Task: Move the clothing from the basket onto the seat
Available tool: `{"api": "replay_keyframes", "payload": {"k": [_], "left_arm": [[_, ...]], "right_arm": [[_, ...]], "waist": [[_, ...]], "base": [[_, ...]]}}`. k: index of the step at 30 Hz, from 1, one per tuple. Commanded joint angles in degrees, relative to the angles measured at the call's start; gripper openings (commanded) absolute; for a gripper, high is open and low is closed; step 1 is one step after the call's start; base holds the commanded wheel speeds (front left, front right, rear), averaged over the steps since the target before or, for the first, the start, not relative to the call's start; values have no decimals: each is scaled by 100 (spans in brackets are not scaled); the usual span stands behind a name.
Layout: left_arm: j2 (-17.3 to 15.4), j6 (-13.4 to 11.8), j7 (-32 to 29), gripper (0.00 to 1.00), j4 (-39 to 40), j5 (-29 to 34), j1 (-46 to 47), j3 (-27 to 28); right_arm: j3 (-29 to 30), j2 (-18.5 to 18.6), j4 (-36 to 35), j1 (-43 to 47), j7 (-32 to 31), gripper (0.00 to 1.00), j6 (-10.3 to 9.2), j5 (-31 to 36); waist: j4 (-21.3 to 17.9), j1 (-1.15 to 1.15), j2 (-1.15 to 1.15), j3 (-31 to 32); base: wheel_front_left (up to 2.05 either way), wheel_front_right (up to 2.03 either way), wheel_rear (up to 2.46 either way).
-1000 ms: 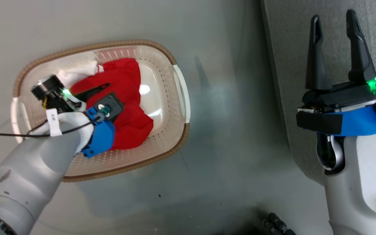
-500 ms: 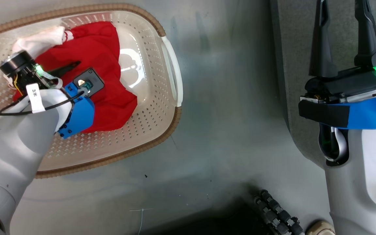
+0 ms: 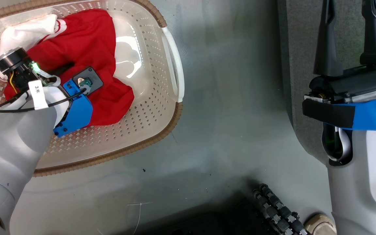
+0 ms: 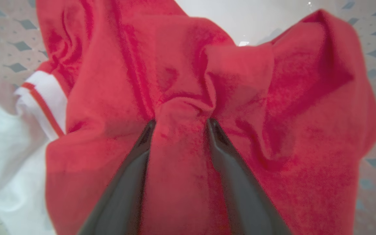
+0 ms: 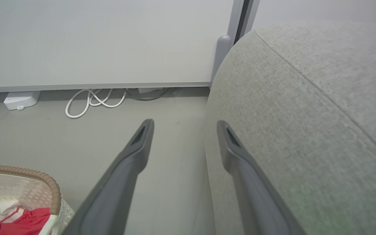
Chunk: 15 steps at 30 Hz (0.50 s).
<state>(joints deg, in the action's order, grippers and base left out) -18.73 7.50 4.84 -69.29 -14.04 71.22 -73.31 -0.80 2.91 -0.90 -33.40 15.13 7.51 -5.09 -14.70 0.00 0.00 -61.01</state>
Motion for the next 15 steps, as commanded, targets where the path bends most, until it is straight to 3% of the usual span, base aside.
{"api": "replay_keyframes", "payload": {"k": [1, 15], "left_arm": [[-13, -5, -27, 0, -30, 70, 25, -22], [218, -5, 368, 0, 42, -286, -18, -19]], "right_arm": [[28, -4, -11, 16, 2, 100, -4, 5], [148, -4, 115, 10, 3, 100, -4, 20]], "waist": [[6, 0, 0, -6], [196, 0, 0, 308]], "base": [[0, 0, 0], [0, 0, 0]]}}
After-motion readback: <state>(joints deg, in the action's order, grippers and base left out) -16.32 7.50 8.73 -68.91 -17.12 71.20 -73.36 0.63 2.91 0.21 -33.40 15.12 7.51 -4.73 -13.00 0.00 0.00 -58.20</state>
